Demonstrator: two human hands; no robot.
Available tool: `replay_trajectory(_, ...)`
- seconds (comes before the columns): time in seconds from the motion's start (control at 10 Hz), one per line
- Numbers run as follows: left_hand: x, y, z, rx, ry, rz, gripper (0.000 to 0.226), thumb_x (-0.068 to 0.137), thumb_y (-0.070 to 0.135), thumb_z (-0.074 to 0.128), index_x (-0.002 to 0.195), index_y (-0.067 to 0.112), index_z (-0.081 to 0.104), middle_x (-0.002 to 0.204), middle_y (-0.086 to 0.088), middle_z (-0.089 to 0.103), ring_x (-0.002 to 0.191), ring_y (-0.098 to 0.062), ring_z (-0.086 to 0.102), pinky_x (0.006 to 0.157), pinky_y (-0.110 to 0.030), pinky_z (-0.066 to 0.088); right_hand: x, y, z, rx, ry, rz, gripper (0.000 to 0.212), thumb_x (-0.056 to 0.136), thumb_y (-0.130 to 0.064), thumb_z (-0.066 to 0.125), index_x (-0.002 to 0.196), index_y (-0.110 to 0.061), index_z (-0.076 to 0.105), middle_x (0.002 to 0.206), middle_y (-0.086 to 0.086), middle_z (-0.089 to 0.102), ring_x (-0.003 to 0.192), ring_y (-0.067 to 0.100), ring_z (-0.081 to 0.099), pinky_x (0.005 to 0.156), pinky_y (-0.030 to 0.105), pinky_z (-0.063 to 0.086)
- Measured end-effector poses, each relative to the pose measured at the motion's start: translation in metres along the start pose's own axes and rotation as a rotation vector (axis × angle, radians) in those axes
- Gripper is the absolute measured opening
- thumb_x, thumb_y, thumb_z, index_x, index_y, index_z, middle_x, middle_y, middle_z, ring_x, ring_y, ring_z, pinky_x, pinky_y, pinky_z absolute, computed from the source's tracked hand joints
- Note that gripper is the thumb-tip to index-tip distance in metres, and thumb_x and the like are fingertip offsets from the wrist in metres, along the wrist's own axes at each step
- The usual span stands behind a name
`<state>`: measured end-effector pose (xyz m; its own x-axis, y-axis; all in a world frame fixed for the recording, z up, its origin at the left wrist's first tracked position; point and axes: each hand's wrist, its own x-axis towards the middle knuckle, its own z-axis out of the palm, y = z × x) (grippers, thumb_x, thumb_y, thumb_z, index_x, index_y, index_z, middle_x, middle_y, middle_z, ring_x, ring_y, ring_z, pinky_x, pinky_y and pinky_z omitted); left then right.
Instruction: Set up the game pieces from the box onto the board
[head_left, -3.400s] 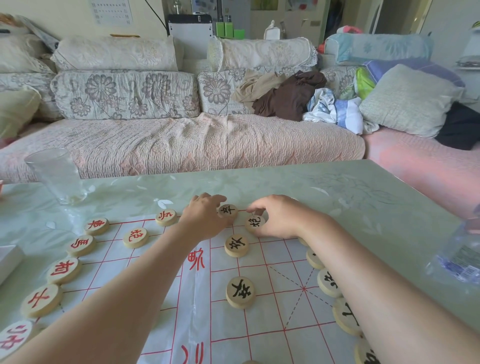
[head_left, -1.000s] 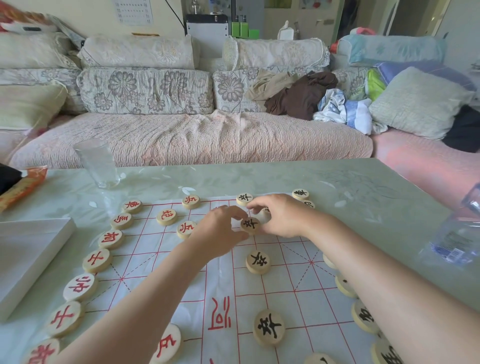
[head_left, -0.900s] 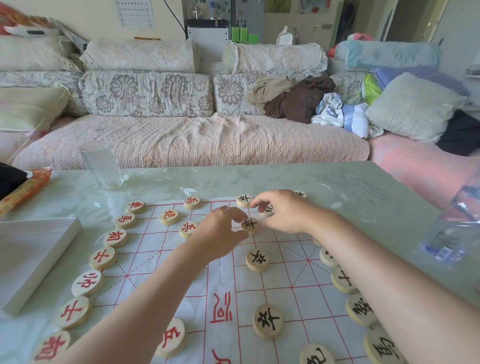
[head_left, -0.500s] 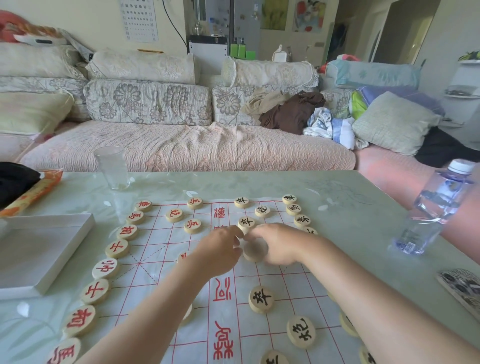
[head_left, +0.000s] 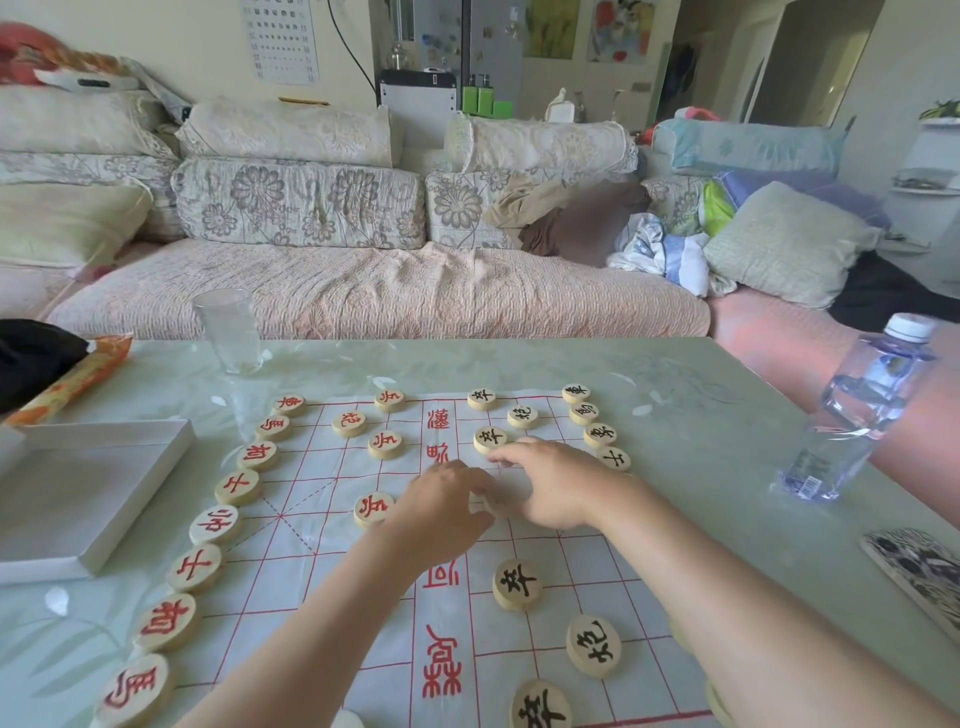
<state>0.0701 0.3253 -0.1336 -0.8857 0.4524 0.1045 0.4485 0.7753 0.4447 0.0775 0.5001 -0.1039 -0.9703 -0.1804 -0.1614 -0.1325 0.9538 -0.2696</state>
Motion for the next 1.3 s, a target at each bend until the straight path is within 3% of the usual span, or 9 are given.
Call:
replay_trajectory(0.1, 0.002, -0.001, 0.003, 0.0, 0.002, -0.005, 0.04, 0.085, 0.029, 0.064, 0.125, 0.035, 0.059, 0.117, 0.013, 0.059, 0.109, -0.012, 0.05, 0.092, -0.03, 0.044, 0.002, 0.003, 0.005, 0.046, 0.01, -0.008, 0.062, 0.085, -0.02, 0.063, 0.138, -0.046, 0.044, 0.124, -0.022, 0.055, 0.114, 0.013, 0.056, 0.092, 0.03, 0.048)
replay_trajectory(0.2, 0.003, -0.002, 0.005, -0.001, 0.017, -0.009, 0.042, 0.084, 0.033, 0.067, 0.126, 0.034, 0.058, 0.118, 0.014, 0.061, 0.109, -0.012, 0.05, 0.094, -0.031, 0.043, 0.001, 0.002, 0.004, 0.017, 0.032, -0.008, 0.056, 0.083, -0.043, 0.065, 0.137, -0.041, 0.049, 0.123, -0.014, 0.057, 0.111, 0.014, 0.056, 0.09, 0.03, 0.046)
replay_trajectory(0.3, 0.004, -0.003, 0.006, 0.01, 0.05, -0.007, 0.04, 0.083, 0.038, 0.069, 0.122, 0.034, 0.06, 0.115, 0.012, 0.061, 0.105, -0.012, 0.051, 0.09, -0.028, 0.043, -0.003, 0.0, 0.002, 0.021, -0.002, -0.006, 0.054, 0.081, -0.048, 0.068, 0.133, -0.042, 0.052, 0.12, -0.012, 0.057, 0.105, 0.013, 0.057, 0.084, 0.029, 0.046)
replay_trajectory(0.4, 0.005, -0.004, 0.008, -0.004, 0.042, -0.005, 0.041, 0.082, 0.036, 0.07, 0.122, 0.034, 0.059, 0.114, 0.013, 0.062, 0.103, -0.011, 0.052, 0.088, -0.027, 0.044, -0.002, 0.001, 0.002, 0.042, -0.007, -0.028, 0.045, 0.084, -0.036, 0.067, 0.127, -0.044, 0.057, 0.118, -0.012, 0.058, 0.105, 0.014, 0.056, 0.086, 0.031, 0.049)
replay_trajectory(0.6, 0.006, -0.006, 0.008, -0.008, 0.073, -0.016, 0.034, 0.082, 0.037, 0.07, 0.115, 0.034, 0.06, 0.109, 0.017, 0.063, 0.102, -0.009, 0.053, 0.087, -0.027, 0.044, 0.002, 0.001, 0.006, 0.068, 0.012, -0.03, 0.037, 0.084, -0.03, 0.066, 0.12, -0.041, 0.064, 0.118, -0.011, 0.062, 0.11, 0.017, 0.058, 0.092, 0.037, 0.051)
replay_trajectory(0.8, 0.006, -0.007, 0.01, 0.01, 0.079, 0.0, 0.036, 0.082, 0.038, 0.071, 0.116, 0.033, 0.059, 0.109, 0.017, 0.063, 0.101, -0.009, 0.052, 0.086, -0.027, 0.044, -0.001, -0.002, 0.002, 0.137, -0.008, -0.014, 0.039, 0.082, -0.04, 0.069, 0.12, -0.037, 0.065, 0.12, -0.009, 0.061, 0.105, 0.017, 0.06, 0.086, 0.035, 0.055)
replay_trajectory(1.1, 0.006, -0.007, 0.01, 0.004, 0.065, -0.011, 0.036, 0.081, 0.037, 0.071, 0.115, 0.034, 0.058, 0.109, 0.016, 0.063, 0.102, -0.01, 0.052, 0.087, -0.028, 0.045, -0.001, -0.004, 0.003, 0.124, -0.011, -0.011, 0.034, 0.083, -0.037, 0.068, 0.116, -0.035, 0.066, 0.114, -0.006, 0.064, 0.103, 0.018, 0.061, 0.087, 0.038, 0.055)
replay_trajectory(1.2, 0.002, -0.007, 0.007, -0.002, 0.066, -0.007, 0.04, 0.081, 0.037, 0.071, 0.118, 0.033, 0.057, 0.113, 0.014, 0.061, 0.104, -0.011, 0.052, 0.09, -0.03, 0.045, -0.002, -0.005, 0.004, 0.103, -0.004, -0.024, 0.037, 0.083, -0.04, 0.068, 0.12, -0.039, 0.063, 0.116, -0.009, 0.062, 0.101, 0.016, 0.061, 0.083, 0.034, 0.056)
replay_trajectory(1.3, -0.003, -0.004, -0.005, -0.036, 0.107, -0.022, 0.038, 0.083, 0.036, 0.069, 0.12, 0.031, 0.057, 0.114, 0.012, 0.059, 0.105, -0.011, 0.053, 0.091, -0.029, 0.044, -0.006, -0.004, -0.005, 0.167, 0.071, 0.003, 0.059, 0.083, -0.037, 0.07, 0.139, -0.035, 0.052, 0.133, -0.012, 0.053, 0.121, 0.011, 0.053, 0.097, 0.024, 0.043)
